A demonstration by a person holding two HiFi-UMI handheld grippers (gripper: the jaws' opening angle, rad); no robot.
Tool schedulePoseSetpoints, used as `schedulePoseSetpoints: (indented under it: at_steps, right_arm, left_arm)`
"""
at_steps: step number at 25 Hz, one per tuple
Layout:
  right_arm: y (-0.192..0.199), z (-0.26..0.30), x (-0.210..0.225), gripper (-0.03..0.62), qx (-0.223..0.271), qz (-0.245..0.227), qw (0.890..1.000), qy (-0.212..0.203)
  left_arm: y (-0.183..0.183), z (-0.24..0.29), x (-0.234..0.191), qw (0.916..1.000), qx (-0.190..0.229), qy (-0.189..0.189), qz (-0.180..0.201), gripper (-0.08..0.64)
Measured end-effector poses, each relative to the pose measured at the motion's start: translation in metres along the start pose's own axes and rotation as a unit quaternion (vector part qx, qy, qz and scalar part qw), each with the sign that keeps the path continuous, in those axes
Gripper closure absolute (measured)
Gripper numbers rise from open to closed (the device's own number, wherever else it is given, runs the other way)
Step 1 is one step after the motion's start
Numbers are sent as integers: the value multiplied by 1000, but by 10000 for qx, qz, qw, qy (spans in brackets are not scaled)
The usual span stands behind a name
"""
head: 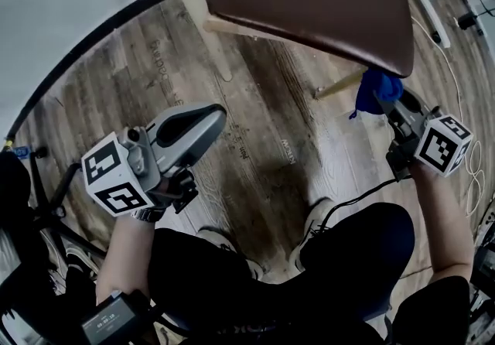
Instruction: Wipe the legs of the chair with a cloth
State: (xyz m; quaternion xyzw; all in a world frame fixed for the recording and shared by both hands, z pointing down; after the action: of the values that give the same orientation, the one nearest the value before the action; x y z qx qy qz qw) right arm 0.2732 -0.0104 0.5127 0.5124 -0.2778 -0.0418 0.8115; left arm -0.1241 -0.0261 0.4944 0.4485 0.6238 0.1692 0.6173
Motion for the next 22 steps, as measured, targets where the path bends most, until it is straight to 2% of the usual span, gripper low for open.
schedulePoseSetpoints:
  at_steps: [5,9,11,14,17,20,22]
  right_arm:
    - [-4,-18,-16,495,619,-243,9978,48]
    - [-15,-35,-45,497,1307,-200,9902,-439]
    - [-25,-40,-60,497,1480,-265,9866,-640]
    - [-35,-42,-75,497,1611,-302,9832,-806]
    - [-46,-40,-84,495,1634,-247,9824,-869]
    - [-64,-43,-96,495,1506,-119,9842,-919]
    - [-78,-53,-110,495,1317,26,9871,-907]
  left_arm:
    - [-1,0,-1,10000,67,-36,-8,561]
    - [-4,1,-1,9999,128,-61,-4,561]
    - [-5,0,-2,9999,152,-80,2,561]
    - [-8,0,-2,9997,199,-145,41,561]
    - [-13,-3,2,9987,262,-308,304,561]
    - [-22,-7,19,9959,391,-507,639,561]
    - [-24,-12,34,9938,422,-801,646,561]
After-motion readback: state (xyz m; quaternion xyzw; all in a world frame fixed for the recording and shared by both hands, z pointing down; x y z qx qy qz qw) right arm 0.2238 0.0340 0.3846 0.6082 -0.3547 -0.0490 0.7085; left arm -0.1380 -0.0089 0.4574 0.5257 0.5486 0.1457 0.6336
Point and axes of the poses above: the fingertips, and each gripper's own axes: z forward along the fingers, x to its right, y out of its underside, the point moved 9 cm from there along -z, backward along the fingers, and after that the axes turned 9 degrees about x, right-handed, at the moved point
